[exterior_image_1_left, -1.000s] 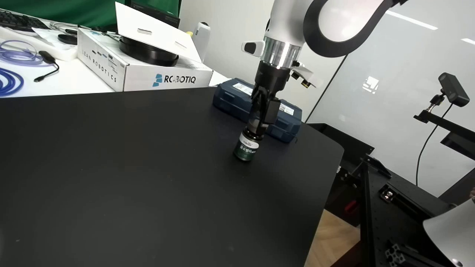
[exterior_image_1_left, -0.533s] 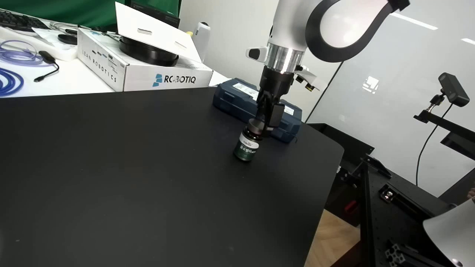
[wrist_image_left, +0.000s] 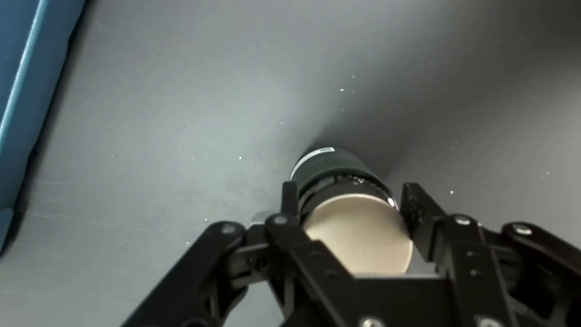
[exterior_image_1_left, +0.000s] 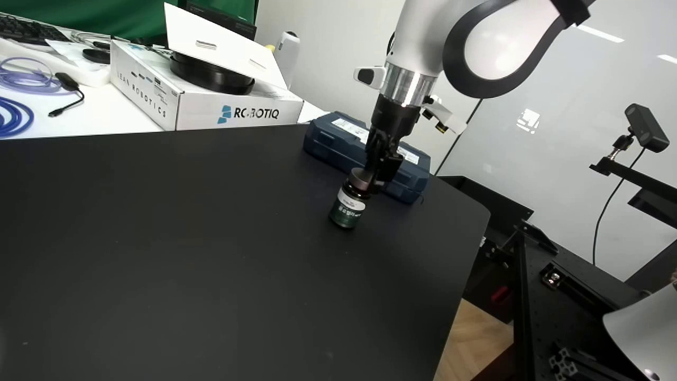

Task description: Move the bottle to the right side of the table

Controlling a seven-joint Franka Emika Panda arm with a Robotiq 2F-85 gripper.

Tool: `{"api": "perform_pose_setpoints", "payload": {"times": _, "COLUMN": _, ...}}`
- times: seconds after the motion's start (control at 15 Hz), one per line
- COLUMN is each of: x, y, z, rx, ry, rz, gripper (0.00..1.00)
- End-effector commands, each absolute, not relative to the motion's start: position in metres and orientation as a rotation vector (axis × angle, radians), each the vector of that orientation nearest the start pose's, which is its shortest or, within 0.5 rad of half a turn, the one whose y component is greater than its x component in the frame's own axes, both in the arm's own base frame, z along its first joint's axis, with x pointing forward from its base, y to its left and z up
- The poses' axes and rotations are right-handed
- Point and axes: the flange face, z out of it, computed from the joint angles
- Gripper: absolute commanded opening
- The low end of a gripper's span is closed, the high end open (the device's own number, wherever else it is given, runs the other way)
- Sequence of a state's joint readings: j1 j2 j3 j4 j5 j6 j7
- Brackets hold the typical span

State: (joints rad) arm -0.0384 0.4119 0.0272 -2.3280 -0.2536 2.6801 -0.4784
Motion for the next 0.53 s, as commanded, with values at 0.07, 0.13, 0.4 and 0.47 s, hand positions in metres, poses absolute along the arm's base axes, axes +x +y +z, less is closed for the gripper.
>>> {"api": "perform_pose_setpoints", "payload": {"times": 0.07, "x": 0.503, "y": 0.004, "z": 0.164, "rx": -3.050, "ry": -1.085, "rz": 0.061, "gripper": 0.34}}
{"api": "perform_pose_setpoints", "payload": {"times": 0.13, "x": 0.504, "y": 0.004, "z": 0.168, "rx": -3.054, "ry": -1.086, "rz": 0.046, "gripper": 0.34}}
{"api": "perform_pose_setpoints", "payload": {"times": 0.4, "x": 0.501, "y": -0.001, "z": 0.203, "rx": -3.076, "ry": -1.083, "rz": -0.030, "gripper": 0.34}}
{"api": "perform_pose_setpoints", "payload": {"times": 0.47, "x": 0.499, "y": -0.005, "z": 0.213, "rx": -3.086, "ry": -1.076, "rz": -0.045, "gripper": 0.34}}
